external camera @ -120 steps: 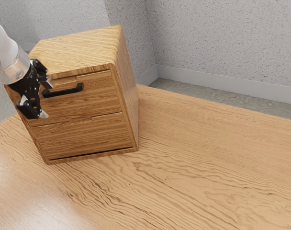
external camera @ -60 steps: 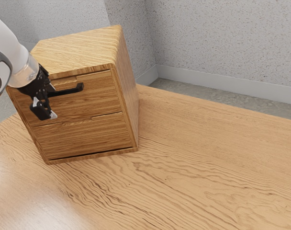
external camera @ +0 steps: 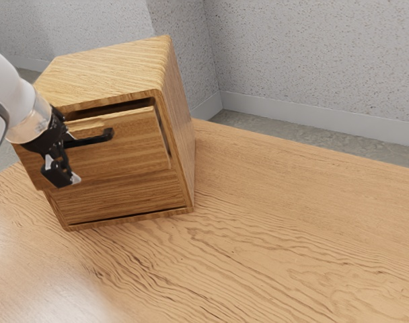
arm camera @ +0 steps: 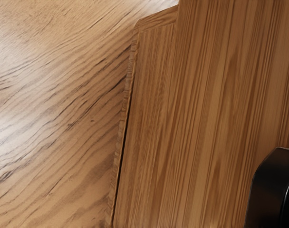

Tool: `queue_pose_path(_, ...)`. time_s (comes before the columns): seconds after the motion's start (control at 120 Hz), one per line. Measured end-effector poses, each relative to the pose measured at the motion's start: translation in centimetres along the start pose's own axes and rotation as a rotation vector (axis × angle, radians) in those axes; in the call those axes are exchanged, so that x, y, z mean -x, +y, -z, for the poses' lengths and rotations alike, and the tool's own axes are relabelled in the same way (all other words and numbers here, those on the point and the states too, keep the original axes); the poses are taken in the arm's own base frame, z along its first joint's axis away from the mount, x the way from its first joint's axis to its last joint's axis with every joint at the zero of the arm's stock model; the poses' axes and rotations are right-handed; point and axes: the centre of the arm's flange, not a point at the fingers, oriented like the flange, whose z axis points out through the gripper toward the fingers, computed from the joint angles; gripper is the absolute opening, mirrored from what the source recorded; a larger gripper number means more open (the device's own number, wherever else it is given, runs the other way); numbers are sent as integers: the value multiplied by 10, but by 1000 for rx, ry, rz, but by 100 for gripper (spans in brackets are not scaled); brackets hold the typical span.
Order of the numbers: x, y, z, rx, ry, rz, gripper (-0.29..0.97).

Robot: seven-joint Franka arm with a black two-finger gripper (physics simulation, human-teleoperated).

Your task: Pull the drawer handle with one arm to open the drawer

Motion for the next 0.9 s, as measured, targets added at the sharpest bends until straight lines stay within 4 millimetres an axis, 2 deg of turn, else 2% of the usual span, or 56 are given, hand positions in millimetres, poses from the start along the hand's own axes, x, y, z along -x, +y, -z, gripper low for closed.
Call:
queue_pose_path(0.392, 20, -67, 27, 64, 21, -44, 68)
queue_pose_path(0.592, 17, -88, 33, 79, 21, -35, 68)
queue_pose_path(0.8, 42, -118, 42, 103, 26, -76, 68)
queue_pose_path(0.9, 47, -128, 44, 103, 23, -68, 68)
